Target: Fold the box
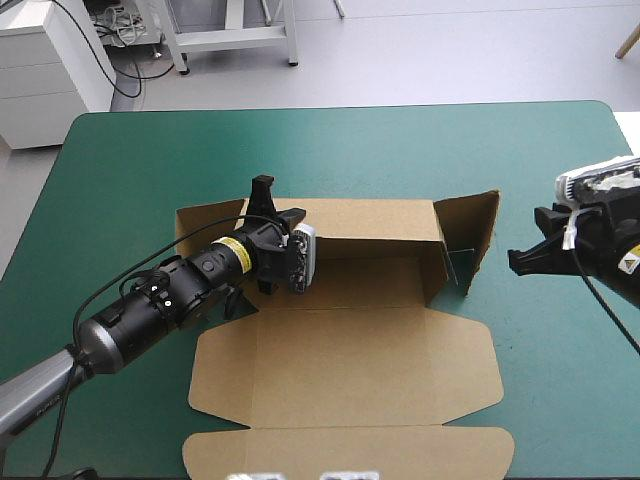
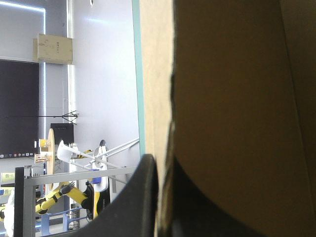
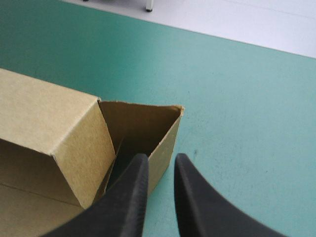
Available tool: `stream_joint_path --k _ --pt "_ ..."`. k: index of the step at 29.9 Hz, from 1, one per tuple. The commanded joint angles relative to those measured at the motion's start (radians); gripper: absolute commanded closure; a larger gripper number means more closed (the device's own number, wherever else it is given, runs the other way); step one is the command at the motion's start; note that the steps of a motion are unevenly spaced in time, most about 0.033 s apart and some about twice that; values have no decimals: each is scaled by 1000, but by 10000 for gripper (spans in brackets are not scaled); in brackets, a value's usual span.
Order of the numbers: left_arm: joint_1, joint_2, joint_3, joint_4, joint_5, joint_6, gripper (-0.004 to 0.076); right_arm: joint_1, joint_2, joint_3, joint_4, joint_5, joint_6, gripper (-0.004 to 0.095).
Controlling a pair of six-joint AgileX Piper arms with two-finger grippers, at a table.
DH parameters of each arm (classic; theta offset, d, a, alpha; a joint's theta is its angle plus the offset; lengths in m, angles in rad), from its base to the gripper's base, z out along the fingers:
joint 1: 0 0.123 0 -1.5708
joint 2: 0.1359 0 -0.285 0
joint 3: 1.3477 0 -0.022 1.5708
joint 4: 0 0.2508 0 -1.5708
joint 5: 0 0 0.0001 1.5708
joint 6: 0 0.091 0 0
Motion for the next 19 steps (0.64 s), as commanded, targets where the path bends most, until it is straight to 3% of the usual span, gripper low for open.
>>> stream_joint_path --k 1,5,7,19 --pt "-7 4 -10 -29 -15 -18 731 -7 -7 -100 7 -64 6 514" --pt "-7 14 -10 -30 -9 -27 731 -7 9 -185 7 -63 13 281" --pt "-7 14 -10 -30 -7 -42 731 -7 29 -230 7 -52 25 223" --pt "34 14 -10 -32 -5 -44 731 -7 312 -544 9 69 48 218"
